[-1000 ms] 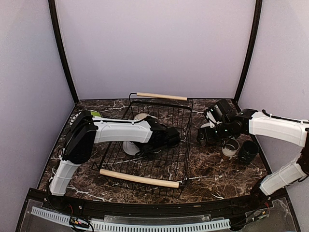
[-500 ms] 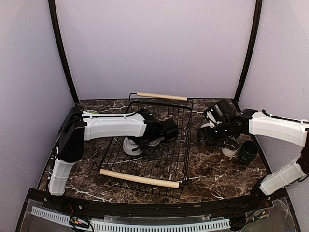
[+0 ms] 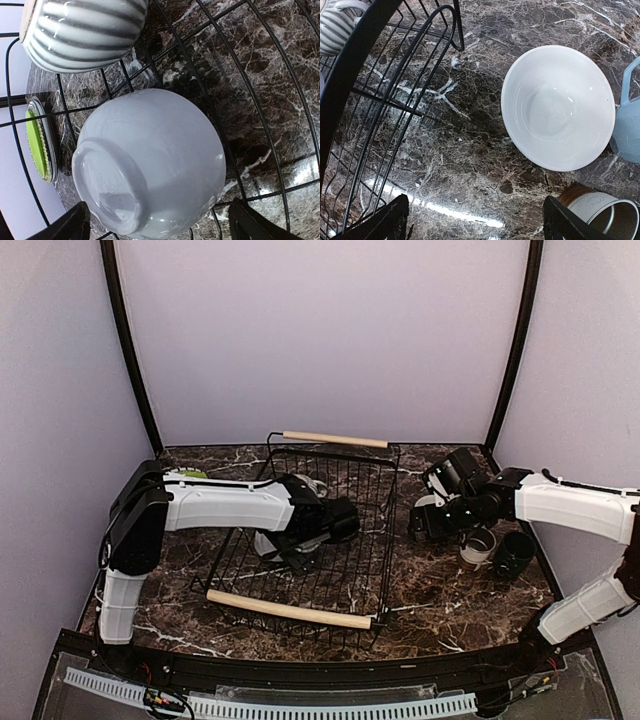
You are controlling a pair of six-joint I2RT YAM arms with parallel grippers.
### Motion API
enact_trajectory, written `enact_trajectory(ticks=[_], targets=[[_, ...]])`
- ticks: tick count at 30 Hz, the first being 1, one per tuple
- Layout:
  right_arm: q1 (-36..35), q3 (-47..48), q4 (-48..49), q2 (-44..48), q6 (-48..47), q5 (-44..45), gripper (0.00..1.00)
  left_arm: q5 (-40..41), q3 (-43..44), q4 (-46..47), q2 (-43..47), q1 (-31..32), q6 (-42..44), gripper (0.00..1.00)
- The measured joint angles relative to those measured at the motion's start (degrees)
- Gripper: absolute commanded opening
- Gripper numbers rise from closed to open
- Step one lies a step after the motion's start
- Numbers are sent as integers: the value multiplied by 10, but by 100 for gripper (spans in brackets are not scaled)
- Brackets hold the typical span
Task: Unload the mixed dishes from the dish rack
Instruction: Grab the bowl from the dish rack.
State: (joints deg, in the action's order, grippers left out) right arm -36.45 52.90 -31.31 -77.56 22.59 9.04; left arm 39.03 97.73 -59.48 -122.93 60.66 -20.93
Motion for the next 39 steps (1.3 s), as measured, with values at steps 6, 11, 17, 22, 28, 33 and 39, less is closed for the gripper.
enact_trajectory(ticks=[6,11,17,22,28,33,39], targets=[[-1,0,0,0,2,0,90,14,-19,33,-1,0,15,96],[-4,0,0,0,3,0,90,44,-20,45,-14,0,21,95],[-5,0,0,0,3,0,90,92,-19,49,-32,0,25,99],[-6,0,0,0,3,0,90,121,-17,46,-44,0,22,94],[-6,0,0,-2,3,0,90,146,-12,42,-54,5,15,74],[-7,0,0,-3,3,0,90,155,3,33,-56,6,17,64],[-7,4,0,-5,2,0,90,148,28,17,-56,6,19,58]])
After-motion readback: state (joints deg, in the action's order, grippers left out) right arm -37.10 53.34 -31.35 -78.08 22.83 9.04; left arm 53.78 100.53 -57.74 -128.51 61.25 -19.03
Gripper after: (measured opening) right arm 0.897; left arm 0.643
